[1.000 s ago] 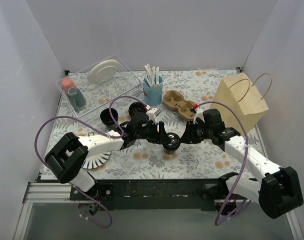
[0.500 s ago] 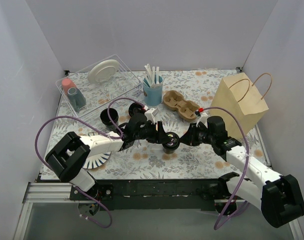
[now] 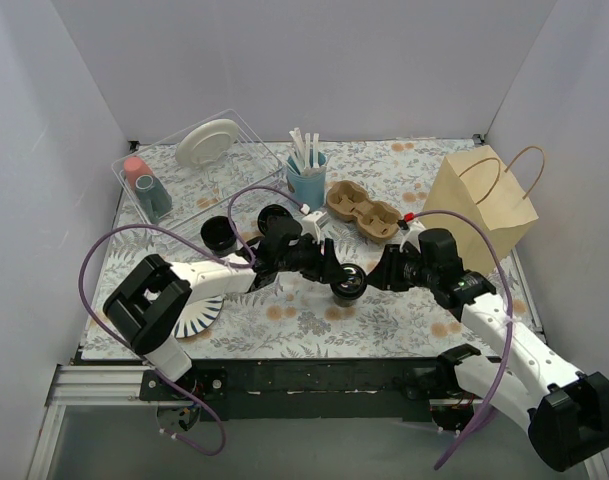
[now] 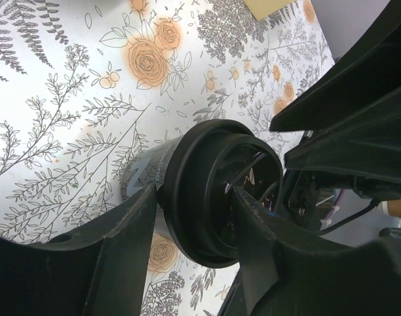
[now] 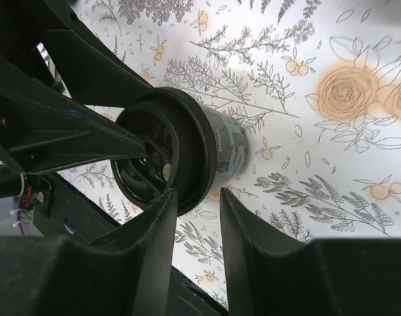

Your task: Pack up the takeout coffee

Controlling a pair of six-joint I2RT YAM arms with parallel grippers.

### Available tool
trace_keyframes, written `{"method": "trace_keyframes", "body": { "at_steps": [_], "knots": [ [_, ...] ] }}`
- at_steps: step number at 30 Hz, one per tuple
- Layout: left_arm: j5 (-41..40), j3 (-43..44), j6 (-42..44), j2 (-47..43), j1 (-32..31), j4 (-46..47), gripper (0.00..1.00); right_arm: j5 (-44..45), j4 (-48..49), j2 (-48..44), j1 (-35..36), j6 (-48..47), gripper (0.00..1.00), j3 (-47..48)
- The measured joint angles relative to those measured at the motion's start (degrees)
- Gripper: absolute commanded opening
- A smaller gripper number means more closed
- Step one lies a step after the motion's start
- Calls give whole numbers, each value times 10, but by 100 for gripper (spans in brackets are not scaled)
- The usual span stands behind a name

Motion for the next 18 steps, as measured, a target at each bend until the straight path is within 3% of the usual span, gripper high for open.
{"method": "trace_keyframes", "body": {
  "at_steps": [8,18],
  "knots": [
    [41,27,33,20,9,-20,45,-23,-25,40,-9,-54,57,60],
    [65,51,61,37,13,-38,45,-86,-26,135,-19,-111,52,79]
  ]
}}
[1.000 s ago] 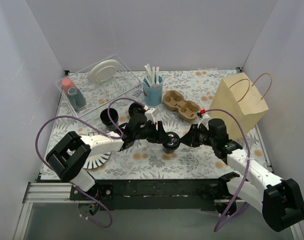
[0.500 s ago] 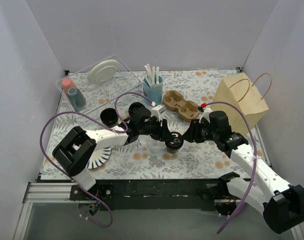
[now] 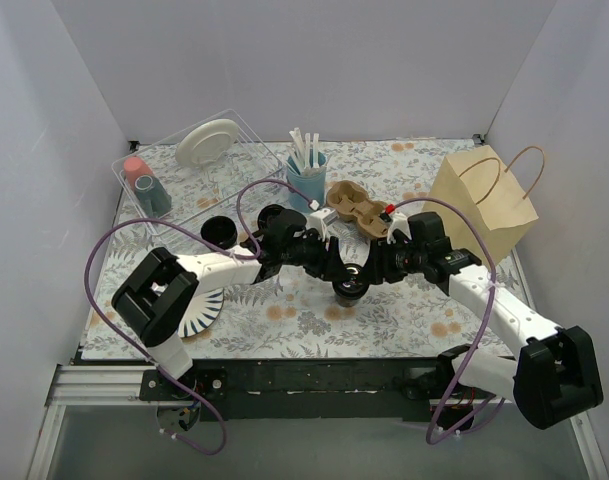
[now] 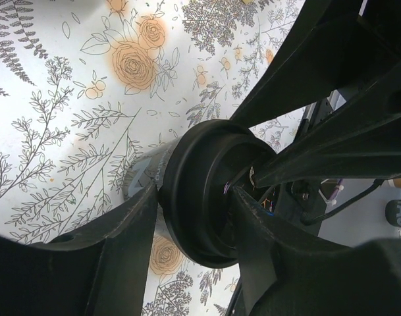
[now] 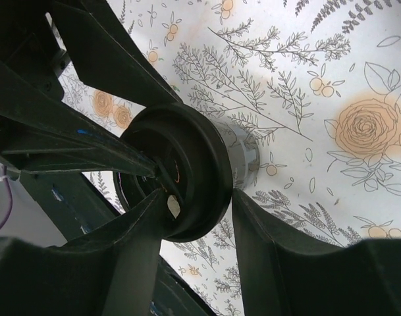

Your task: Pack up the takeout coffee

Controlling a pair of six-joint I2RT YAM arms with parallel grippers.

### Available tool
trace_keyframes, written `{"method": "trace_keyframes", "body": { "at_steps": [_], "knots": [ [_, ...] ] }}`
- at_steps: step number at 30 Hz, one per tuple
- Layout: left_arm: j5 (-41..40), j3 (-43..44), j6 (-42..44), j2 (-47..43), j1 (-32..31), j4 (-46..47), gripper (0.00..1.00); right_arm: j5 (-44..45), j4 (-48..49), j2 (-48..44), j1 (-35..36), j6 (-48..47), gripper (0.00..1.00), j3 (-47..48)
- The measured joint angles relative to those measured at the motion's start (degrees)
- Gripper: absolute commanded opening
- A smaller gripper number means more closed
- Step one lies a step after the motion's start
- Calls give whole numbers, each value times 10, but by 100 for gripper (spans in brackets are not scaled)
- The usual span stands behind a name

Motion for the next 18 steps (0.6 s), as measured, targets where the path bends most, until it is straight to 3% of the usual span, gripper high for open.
{"method": "trace_keyframes", "body": {
  "at_steps": [4,13,18],
  "knots": [
    [10,8,6,8,3,-4,45,-10,3,5,-4,-10,51,3],
    [22,12,7,17,8,1,45,-37,59,19,-19,20,36,-25],
    [20,12,-11,17,16,-2,58,-32,92,-5,-21,53,34,-54]
  ]
}}
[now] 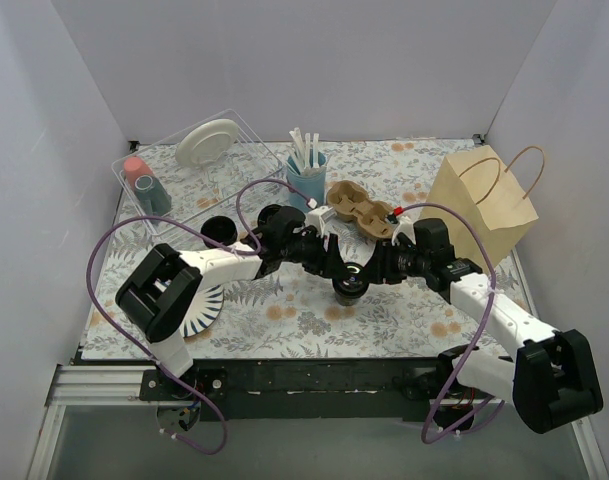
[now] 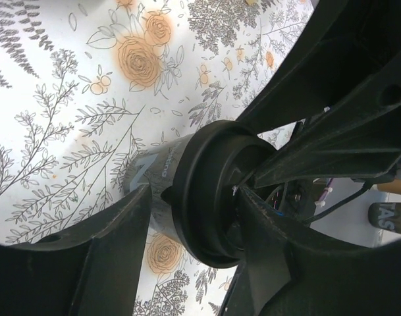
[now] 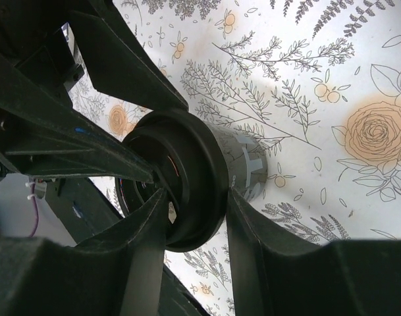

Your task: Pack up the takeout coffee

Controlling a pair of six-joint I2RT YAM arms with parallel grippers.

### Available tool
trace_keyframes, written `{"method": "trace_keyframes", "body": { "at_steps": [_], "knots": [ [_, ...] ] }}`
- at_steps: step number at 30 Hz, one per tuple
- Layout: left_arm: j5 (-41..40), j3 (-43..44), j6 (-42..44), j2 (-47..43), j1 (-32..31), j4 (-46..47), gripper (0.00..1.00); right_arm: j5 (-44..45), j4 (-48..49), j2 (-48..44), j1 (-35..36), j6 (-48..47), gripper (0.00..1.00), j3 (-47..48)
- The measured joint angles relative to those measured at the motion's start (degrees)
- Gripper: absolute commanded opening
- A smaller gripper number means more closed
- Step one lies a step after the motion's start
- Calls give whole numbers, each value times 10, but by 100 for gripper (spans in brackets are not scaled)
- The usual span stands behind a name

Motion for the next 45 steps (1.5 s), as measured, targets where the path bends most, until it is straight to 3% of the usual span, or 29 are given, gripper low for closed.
{"method": "trace_keyframes", "body": {
  "at_steps": [7,13,24,31,37,45],
  "knots": [
    [-10,7,-52,-4,18,-44,77,30,8,-22,8,27,34,-12],
    [-19,0,-98,-16,21,-58,77,46,4,-36,9,46,33,-17],
    [-40,-58,-160,-47,23,4,79,50,-2,-38,9,57,34,-17],
    [-57,-61,-173,-34,-2,36,70,50,-5,-38,9,62,33,-16],
    [-73,-61,-177,-33,-7,42,70,52,-5,-37,9,61,33,-16],
    [-117,-61,-163,-79,-11,-18,61,42,9,-26,9,52,30,-16]
  ]
}}
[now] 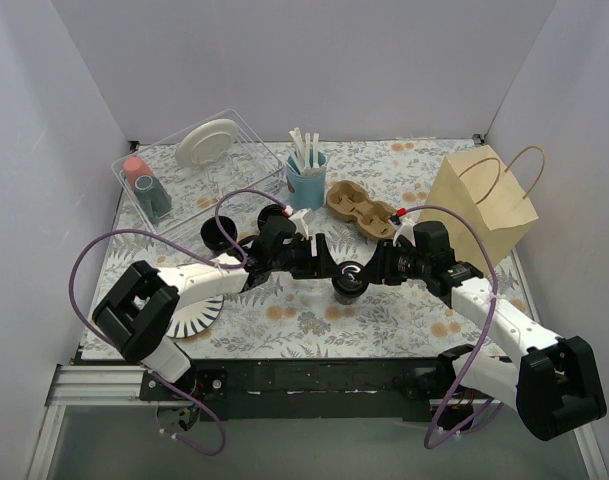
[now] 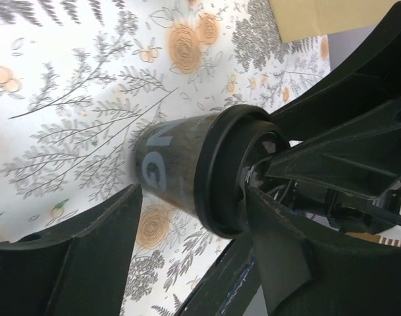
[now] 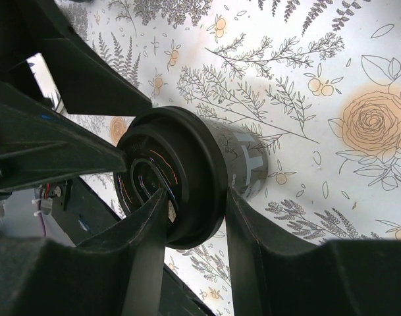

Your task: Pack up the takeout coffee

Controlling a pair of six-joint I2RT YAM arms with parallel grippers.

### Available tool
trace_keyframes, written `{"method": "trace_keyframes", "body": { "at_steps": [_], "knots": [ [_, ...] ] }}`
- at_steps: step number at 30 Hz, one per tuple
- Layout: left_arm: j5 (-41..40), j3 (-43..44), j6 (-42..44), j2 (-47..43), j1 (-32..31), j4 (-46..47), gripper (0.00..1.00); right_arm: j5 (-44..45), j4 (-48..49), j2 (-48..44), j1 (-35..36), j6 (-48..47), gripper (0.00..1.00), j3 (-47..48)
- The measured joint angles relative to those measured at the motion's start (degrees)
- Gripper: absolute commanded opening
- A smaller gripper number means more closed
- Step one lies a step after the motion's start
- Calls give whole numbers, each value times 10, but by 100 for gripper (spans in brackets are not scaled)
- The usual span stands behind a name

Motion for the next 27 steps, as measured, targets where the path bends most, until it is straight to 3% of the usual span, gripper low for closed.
{"method": "trace_keyframes", "body": {
  "at_steps": [10,23,27],
  "knots": [
    [-13,-38,3,-55,16,-27,48,-12,2,5,-1,-20,30,2],
    [36,-54,1,-33,30,34,49,-27,5,24,-1,-34,30,12],
    [50,-59,2,-24,30,51,44,-35,14,32,-2,-36,29,12]
  ]
}}
